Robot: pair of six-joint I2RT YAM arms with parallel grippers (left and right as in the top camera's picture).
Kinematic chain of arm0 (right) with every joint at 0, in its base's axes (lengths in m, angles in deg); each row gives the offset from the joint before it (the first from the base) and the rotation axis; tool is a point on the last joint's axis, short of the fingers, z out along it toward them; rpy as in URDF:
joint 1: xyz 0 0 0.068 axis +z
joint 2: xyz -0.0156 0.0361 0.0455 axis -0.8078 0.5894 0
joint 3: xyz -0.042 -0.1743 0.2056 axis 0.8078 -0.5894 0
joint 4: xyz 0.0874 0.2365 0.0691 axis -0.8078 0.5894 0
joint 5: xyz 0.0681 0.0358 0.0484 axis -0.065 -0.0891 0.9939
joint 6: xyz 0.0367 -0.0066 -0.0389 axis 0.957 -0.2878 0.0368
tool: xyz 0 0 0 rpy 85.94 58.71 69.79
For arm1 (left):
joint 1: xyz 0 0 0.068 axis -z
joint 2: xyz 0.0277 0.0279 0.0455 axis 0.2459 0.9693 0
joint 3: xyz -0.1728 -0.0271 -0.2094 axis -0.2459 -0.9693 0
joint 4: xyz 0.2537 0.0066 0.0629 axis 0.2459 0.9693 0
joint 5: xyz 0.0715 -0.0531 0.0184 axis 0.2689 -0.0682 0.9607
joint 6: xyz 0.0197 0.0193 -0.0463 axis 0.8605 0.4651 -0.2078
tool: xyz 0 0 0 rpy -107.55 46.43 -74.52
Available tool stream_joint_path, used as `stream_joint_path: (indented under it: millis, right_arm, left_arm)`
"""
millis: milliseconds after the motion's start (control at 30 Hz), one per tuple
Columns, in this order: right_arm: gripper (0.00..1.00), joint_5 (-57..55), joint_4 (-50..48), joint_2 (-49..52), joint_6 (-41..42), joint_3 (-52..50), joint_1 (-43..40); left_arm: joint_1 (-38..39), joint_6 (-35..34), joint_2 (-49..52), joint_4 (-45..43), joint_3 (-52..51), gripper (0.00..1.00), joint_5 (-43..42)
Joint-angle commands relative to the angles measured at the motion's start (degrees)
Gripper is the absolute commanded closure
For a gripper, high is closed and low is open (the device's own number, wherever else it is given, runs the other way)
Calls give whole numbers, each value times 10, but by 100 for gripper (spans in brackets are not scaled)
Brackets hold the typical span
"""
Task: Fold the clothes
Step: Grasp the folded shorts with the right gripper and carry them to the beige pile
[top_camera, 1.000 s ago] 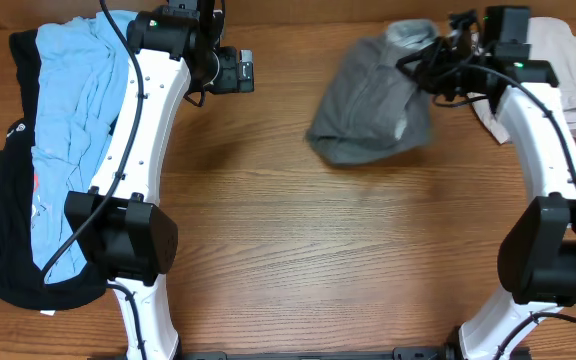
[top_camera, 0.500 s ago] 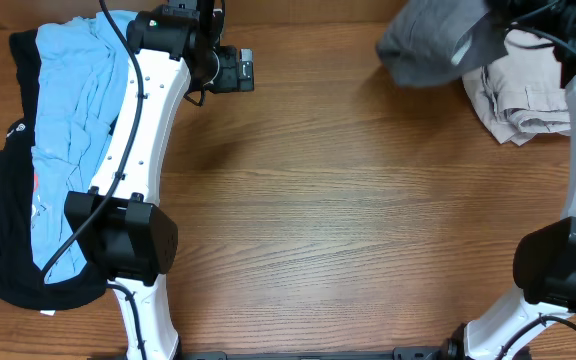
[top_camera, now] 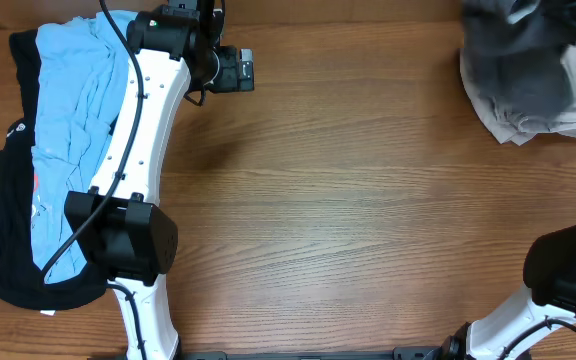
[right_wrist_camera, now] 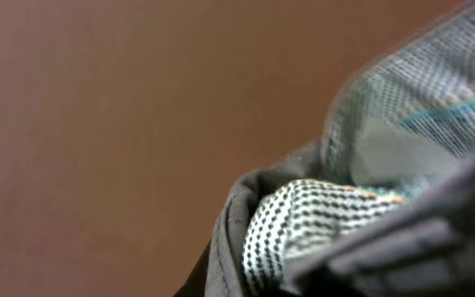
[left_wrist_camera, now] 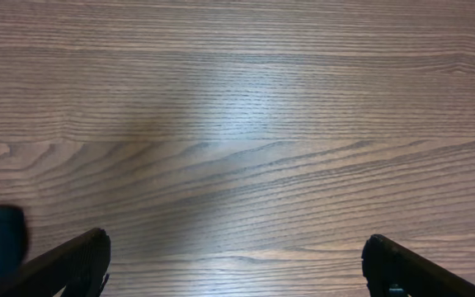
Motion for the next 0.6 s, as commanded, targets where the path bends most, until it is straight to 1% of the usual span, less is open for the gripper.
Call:
stream_joint_path:
  millis: [0,200,400,467,567]
  right_arm:
    - [96,-36,-47,10,-10,25,-18]
    - [96,-27,-72,71,-8,25,-42]
    - [96,-8,-54,120,-8,25,-43]
    - [96,-9,-26,141,-3,25,-43]
    - [96,-33,53,176,10,25,-46]
  left_arm:
    - [4,9,-4,-6,6,0,4]
    - [4,8,-4,-23,6,0,5]
    - [4,8,-4,-43,6,0,5]
    - [4,9,-4,-43,6,0,6]
    - [4,9,-4,-43,6,0,6]
